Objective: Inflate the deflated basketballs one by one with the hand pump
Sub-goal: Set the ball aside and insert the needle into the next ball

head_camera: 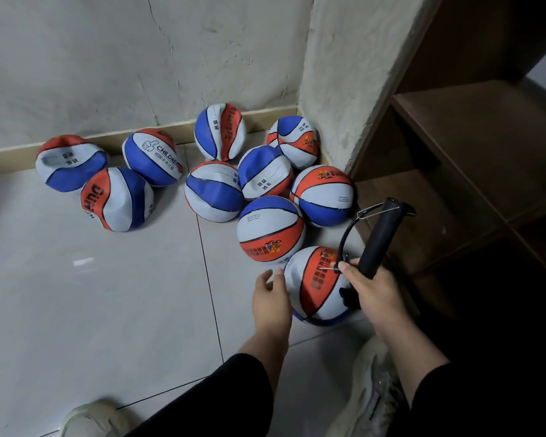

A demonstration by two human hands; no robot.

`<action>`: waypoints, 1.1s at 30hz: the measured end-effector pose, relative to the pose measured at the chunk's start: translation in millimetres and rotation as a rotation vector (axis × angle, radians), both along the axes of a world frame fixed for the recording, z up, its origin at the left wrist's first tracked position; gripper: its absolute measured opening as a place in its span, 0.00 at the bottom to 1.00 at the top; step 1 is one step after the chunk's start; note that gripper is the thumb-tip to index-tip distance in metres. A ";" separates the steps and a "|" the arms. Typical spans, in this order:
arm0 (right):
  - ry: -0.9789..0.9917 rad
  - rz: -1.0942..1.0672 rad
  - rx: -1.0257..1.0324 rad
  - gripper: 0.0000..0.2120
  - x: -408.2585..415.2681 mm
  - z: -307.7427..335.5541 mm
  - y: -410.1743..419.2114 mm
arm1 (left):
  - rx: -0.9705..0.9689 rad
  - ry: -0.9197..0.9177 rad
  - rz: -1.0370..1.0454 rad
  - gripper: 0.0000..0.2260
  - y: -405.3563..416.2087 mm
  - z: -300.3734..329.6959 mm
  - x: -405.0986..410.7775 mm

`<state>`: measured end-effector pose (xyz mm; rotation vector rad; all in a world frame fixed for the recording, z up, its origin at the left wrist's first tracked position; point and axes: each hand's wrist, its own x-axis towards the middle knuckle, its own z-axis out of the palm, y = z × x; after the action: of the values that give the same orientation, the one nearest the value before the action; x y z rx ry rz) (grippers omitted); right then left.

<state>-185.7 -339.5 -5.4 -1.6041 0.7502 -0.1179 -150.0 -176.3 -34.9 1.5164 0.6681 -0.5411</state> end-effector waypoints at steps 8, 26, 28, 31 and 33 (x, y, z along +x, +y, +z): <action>0.005 -0.031 -0.105 0.04 7.9 5.7 -5.7 | -0.306 0.110 -0.160 0.12 -22.8 8.5 4.0; -0.006 -0.099 -0.191 0.08 54.0 12.9 4.7 | 0.089 -0.186 -0.353 0.11 35.8 40.3 75.8; -0.053 -0.038 -0.164 0.05 76.1 25.8 19.8 | 0.178 -0.247 -0.364 0.15 55.0 50.3 95.3; -0.110 0.057 -0.136 0.07 115.6 42.6 41.6 | 0.356 -0.335 -0.453 0.17 87.0 65.4 125.8; -0.131 0.119 -0.126 0.08 141.9 49.2 53.3 | 0.498 -0.346 -0.541 0.18 109.8 70.4 144.4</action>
<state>-43.8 -286.2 43.8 -1.7384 0.5533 -0.1849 -5.6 -66.5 35.5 2.2205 0.1095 -0.5127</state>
